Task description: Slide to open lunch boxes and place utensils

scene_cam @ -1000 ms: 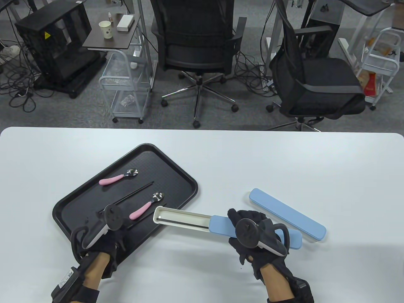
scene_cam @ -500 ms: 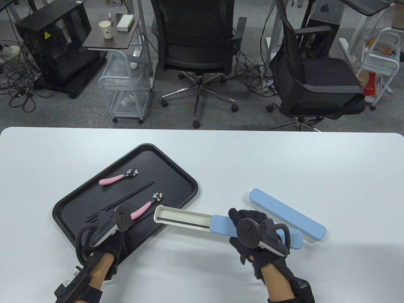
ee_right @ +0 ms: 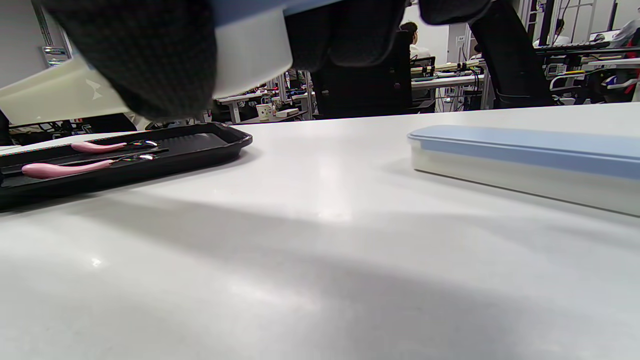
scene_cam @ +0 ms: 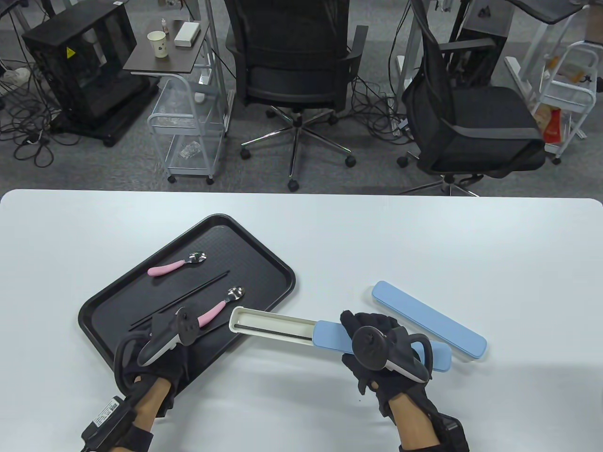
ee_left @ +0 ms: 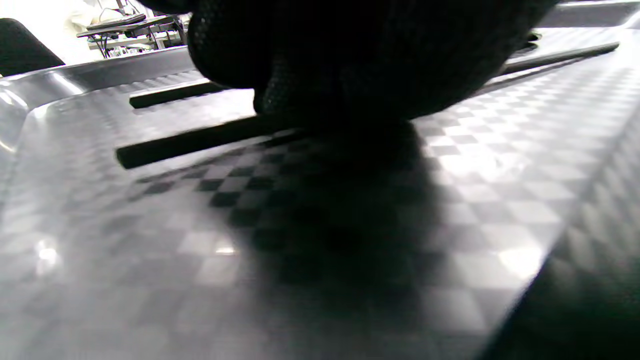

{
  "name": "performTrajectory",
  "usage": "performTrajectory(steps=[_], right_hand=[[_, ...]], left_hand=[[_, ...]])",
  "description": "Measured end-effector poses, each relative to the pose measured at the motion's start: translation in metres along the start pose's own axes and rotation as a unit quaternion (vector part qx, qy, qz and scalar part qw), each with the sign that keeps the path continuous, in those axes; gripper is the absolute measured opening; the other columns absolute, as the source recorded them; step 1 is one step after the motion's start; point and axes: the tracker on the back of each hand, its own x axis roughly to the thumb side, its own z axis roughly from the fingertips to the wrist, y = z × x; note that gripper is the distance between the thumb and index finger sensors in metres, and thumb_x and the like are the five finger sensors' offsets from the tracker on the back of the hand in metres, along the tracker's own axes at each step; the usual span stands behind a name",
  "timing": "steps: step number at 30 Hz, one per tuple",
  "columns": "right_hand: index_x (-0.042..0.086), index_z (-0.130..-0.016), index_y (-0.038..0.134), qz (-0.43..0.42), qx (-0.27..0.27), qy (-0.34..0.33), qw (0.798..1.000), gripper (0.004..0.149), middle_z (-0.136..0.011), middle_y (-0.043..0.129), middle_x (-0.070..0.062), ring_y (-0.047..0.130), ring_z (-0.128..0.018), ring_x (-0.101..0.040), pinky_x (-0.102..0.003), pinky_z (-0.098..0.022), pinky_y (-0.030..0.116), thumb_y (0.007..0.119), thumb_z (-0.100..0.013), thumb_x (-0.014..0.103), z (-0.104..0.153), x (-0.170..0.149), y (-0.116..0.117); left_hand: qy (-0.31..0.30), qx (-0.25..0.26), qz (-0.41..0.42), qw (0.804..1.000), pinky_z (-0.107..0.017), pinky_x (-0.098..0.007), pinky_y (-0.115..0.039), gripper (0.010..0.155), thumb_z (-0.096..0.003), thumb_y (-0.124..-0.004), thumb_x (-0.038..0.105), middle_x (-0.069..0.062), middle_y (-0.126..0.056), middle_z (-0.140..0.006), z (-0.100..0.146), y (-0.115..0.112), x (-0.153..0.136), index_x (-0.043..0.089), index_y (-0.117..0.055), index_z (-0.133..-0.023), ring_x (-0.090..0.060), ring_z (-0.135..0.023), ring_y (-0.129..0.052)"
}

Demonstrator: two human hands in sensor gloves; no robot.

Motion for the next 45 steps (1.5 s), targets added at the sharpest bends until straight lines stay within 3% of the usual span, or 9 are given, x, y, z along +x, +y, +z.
performTrajectory(steps=[7,13,24,45], right_hand=[[0.028,-0.108,0.045,0.001,0.023,-0.010,1.000,0.080,-0.107,0.052,-0.010,0.056,-0.101,-0.038,-0.064,-0.074,0.042,0.090,-0.043,0.042,-0.001,0.002,0.003],[0.028,-0.109,0.044,0.004,0.023,-0.007,1.000,0.080,-0.108,0.051,-0.009,0.055,-0.101,-0.038,-0.064,-0.074,0.042,0.089,-0.044,0.042,-0.002,0.003,0.005],[0.028,-0.109,0.044,0.008,0.019,-0.013,1.000,0.080,-0.108,0.051,-0.009,0.055,-0.101,-0.038,-0.064,-0.075,0.042,0.089,-0.044,0.042,-0.002,0.005,0.006],[0.028,-0.109,0.044,0.014,0.004,-0.078,0.997,0.081,-0.108,0.052,-0.009,0.055,-0.102,-0.037,-0.064,-0.075,0.042,0.089,-0.043,0.043,0.004,0.046,0.007]], left_hand=[[-0.018,0.101,0.122,0.987,-0.069,-0.055,-0.051,0.044,-0.0444,-0.086,0.036,-0.009,-0.093,-0.083,0.018,0.031,-0.027,0.018,-0.085,-0.085,-0.033,-0.082,-0.081],[-0.108,0.158,0.176,0.966,-0.069,-0.055,-0.048,0.044,-0.0421,-0.087,0.036,-0.009,-0.093,-0.080,0.039,0.052,-0.023,0.020,-0.086,-0.083,-0.032,-0.080,-0.080],[-0.209,0.175,0.104,0.956,-0.071,-0.055,-0.042,0.042,-0.0452,-0.084,0.034,-0.006,-0.085,-0.085,0.064,0.054,0.017,0.026,-0.083,-0.086,-0.031,-0.083,-0.071],[-0.306,0.245,-0.018,0.920,-0.070,-0.053,-0.045,0.042,-0.0476,-0.080,0.033,-0.004,-0.082,-0.088,0.103,0.046,0.088,0.029,-0.079,-0.090,-0.029,-0.084,-0.069]])
